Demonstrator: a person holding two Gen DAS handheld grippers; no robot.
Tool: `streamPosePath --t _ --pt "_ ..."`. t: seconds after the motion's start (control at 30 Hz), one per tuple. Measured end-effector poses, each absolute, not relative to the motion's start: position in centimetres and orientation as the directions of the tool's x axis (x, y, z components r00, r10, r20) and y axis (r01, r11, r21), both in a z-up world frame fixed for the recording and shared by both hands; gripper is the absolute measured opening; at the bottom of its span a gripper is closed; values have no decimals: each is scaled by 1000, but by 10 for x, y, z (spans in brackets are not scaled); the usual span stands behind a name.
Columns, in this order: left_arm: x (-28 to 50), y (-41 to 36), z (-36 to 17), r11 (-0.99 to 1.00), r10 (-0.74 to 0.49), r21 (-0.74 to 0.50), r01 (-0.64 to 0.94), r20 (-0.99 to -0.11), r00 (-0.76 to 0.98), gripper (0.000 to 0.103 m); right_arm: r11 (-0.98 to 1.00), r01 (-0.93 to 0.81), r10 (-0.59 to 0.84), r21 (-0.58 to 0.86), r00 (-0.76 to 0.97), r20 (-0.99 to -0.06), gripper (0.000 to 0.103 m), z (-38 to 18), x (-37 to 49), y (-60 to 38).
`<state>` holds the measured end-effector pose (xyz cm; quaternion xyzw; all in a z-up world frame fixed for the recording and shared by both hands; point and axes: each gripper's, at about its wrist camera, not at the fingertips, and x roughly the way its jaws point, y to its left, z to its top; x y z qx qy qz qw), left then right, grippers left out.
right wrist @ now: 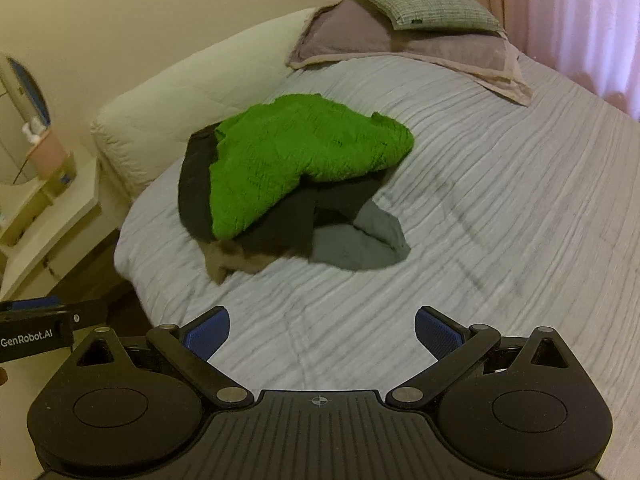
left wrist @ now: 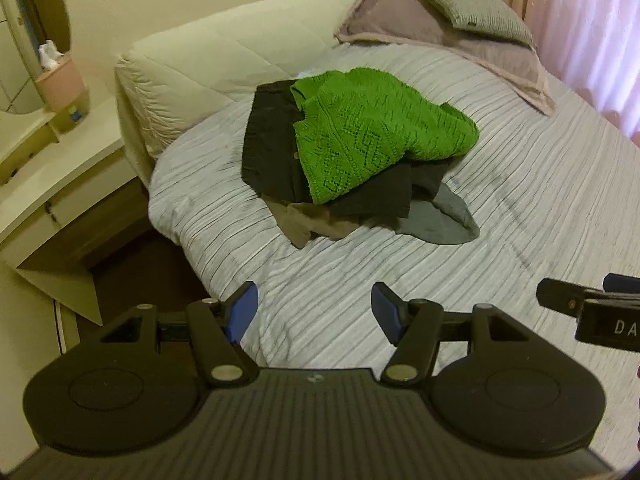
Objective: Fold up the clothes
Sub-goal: 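Approach the green knit vest and grasp it with the right gripper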
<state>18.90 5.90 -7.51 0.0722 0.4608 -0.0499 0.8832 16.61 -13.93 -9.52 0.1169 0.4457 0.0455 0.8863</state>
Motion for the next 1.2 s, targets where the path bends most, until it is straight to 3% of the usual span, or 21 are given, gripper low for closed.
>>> streamPosePath --t 0.17,0.23,0.47,0.53,0.8,1.2 --pt "242 63 -87 977 -50 71 199 -837 545 59 957 63 186 282 610 -770 101 -103 212 -134" --pt "264 64 -92 975 -63 64 215 -842 536 59 952 77 189 296 613 -767 92 -106 232 -130" --pt "342 67 -106 964 -95 53 260 -847 524 59 920 137 212 366 611 -763 91 -124 305 -124" --pt "365 67 -111 961 -106 47 272 -848 520 59 890 179 236 420 607 -759 82 -134 326 -128" --pt "447 61 -137 949 -145 22 314 -856 497 59 669 375 347 642 606 -716 68 -178 397 -151" --pt "542 41 -185 939 -128 36 342 -887 444 59 783 314 304 537 560 -771 69 -232 483 -128"
